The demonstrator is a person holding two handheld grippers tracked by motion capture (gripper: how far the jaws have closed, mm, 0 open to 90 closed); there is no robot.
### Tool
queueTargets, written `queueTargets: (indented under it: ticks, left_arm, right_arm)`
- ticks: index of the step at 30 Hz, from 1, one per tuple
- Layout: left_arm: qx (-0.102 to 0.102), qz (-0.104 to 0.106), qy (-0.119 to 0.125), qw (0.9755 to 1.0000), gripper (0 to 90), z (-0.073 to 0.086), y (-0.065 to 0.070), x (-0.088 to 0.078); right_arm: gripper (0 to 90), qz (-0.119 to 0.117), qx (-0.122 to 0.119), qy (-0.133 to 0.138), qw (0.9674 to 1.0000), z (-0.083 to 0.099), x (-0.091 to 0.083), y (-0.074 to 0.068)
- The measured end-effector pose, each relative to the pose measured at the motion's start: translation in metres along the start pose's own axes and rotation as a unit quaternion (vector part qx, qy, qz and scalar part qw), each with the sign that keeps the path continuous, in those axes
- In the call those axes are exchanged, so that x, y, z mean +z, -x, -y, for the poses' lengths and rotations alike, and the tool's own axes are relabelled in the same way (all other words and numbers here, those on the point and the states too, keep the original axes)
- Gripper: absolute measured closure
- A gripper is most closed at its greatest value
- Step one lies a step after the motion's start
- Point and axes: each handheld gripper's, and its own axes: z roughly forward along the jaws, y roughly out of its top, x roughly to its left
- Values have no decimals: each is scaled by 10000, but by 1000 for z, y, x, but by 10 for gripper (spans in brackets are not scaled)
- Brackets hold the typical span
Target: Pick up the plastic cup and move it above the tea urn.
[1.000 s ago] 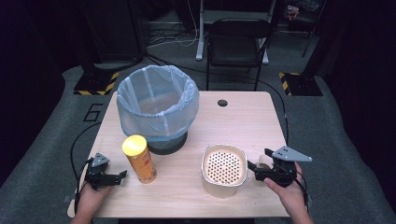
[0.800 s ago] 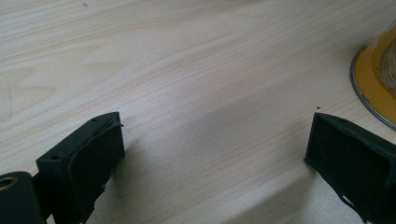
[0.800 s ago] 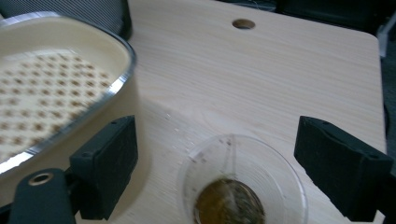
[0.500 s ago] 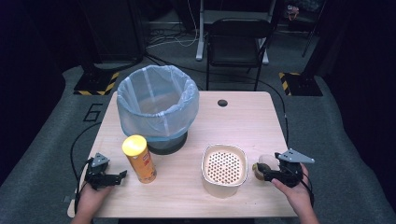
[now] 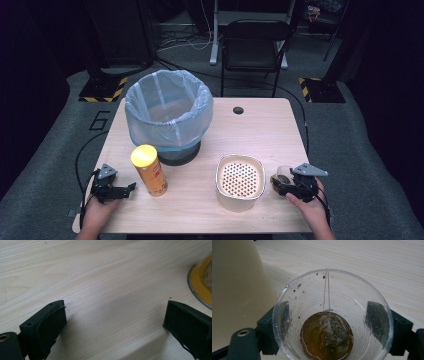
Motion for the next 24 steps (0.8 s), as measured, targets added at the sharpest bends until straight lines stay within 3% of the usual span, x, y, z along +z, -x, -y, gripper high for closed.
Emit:
queueTargets:
  ticks: [8, 15, 17, 24]
  left_arm:
    - [-4, -1, 3, 10000, 42, 0, 0, 0]
    - [-1, 0, 1, 10000, 42, 0, 0, 0]
    - [-1, -6, 6, 10000, 42, 0, 0, 0]
    - [-1, -8, 6, 10000, 42, 0, 0, 0]
  right_arm:
    - [278, -52, 26, -42, 10000, 2, 3, 0]
    - [279, -58, -62, -21, 10000, 0, 2, 0]
    - [281, -25, 38, 3, 10000, -2, 1, -1]
    - [297, -38, -100, -48, 9999, -7, -2, 1]
